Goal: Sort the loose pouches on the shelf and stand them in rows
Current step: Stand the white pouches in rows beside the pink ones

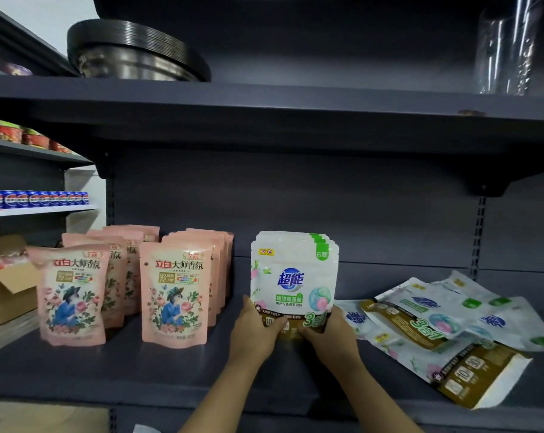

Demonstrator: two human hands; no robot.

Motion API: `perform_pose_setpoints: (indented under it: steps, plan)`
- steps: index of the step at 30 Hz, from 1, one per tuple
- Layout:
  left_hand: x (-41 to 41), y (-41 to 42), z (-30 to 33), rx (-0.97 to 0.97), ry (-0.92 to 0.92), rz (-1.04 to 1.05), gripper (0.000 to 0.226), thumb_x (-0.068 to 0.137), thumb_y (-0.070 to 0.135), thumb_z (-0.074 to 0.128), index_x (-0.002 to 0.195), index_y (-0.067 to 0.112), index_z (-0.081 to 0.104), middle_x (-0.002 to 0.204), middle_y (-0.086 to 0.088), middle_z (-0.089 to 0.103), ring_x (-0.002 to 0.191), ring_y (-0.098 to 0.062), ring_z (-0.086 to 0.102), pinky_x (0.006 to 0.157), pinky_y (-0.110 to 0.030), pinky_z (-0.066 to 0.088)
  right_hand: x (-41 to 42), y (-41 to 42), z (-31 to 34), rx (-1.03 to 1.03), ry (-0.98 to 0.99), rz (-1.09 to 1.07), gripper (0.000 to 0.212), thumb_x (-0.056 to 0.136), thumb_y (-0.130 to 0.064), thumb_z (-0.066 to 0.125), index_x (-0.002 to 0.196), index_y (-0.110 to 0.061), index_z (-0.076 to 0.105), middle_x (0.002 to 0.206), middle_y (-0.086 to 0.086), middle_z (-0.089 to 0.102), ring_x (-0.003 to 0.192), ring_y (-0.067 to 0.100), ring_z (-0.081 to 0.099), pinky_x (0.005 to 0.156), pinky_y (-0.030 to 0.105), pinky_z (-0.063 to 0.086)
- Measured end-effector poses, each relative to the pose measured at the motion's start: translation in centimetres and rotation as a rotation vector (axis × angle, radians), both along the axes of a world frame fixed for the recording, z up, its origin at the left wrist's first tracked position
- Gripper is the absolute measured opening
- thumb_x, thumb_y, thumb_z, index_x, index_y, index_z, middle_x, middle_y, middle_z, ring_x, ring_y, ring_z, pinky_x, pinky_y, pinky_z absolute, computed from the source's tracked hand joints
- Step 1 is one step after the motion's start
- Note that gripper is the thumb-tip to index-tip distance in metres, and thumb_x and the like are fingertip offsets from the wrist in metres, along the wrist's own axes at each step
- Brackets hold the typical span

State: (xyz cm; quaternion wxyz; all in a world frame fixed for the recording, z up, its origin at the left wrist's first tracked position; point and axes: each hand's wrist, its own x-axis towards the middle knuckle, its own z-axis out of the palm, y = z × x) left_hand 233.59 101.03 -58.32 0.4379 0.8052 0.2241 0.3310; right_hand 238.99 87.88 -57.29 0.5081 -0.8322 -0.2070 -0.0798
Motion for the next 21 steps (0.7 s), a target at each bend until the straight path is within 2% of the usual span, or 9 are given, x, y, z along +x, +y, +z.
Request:
perform_pose_setpoints:
  steps: [8, 12, 15, 18, 21]
  plan:
    - [-0.1, 0.0, 0.0, 0.049, 0.041, 0.008, 0.068, 0.081, 0.032, 0.068, 0.136, 0.008, 0.035, 0.124, -0.004, 0.061, 0.118, -0.024, 0.055, 0.096, -0.038, 0.047, 0.0, -0.1, -0.1, 0.006, -0.009, 0.006, 0.055, 0.078, -0.015, 0.074, 0.123, -0.005, 0.045, 0.127, 0.010, 0.057, 0.120, 0.026, 0.052, 0.094, 0.030, 0.043]
    - [-0.1, -0.1, 0.1, 0.033, 0.029, 0.005, 0.080, 0.079, 0.034, 0.070, 0.141, 0.004, 0.028, 0.129, -0.006, 0.058, 0.122, -0.025, 0.052, 0.100, -0.042, 0.045, 0.3, -0.1, -0.4, -0.002, -0.003, 0.003, 0.059, 0.076, -0.016, 0.076, 0.124, -0.005, 0.044, 0.127, 0.011, 0.057, 0.120, 0.027, 0.052, 0.096, 0.033, 0.043]
    - [-0.6, -0.6, 0.4, 0.054, 0.012, 0.081, 0.100, 0.078, 0.041, 0.070, 0.148, 0.001, 0.011, 0.146, -0.013, 0.040, 0.136, -0.030, 0.033, 0.111, -0.043, 0.032, 0.4, -0.1, -0.6, 0.009, 0.009, -0.014, 0.064, 0.073, -0.017, 0.078, 0.124, -0.003, 0.043, 0.126, 0.014, 0.057, 0.120, 0.029, 0.052, 0.099, 0.039, 0.046]
    - [-1.4, -1.2, 0.9, 0.171, -0.035, 0.214, 0.099, 0.079, 0.048, 0.066, 0.148, 0.002, 0.012, 0.152, -0.013, 0.027, 0.140, -0.029, 0.023, 0.113, -0.040, 0.025, 0.3, -0.3, -0.5, 0.043, 0.032, -0.020, 0.069, 0.073, -0.016, 0.078, 0.129, -0.003, 0.040, 0.129, 0.014, 0.054, 0.122, 0.028, 0.051, 0.100, 0.040, 0.046]
    - [-2.0, -2.1, 1.5, 0.254, -0.110, 0.282, 0.095, 0.079, 0.049, 0.065, 0.147, 0.003, 0.017, 0.152, -0.012, 0.027, 0.140, -0.028, 0.023, 0.112, -0.040, 0.024, -0.1, -0.8, 0.2, 0.040, 0.009, -0.030, 0.075, 0.074, -0.016, 0.077, 0.134, -0.001, 0.037, 0.135, 0.016, 0.050, 0.127, 0.029, 0.046, 0.105, 0.039, 0.042]
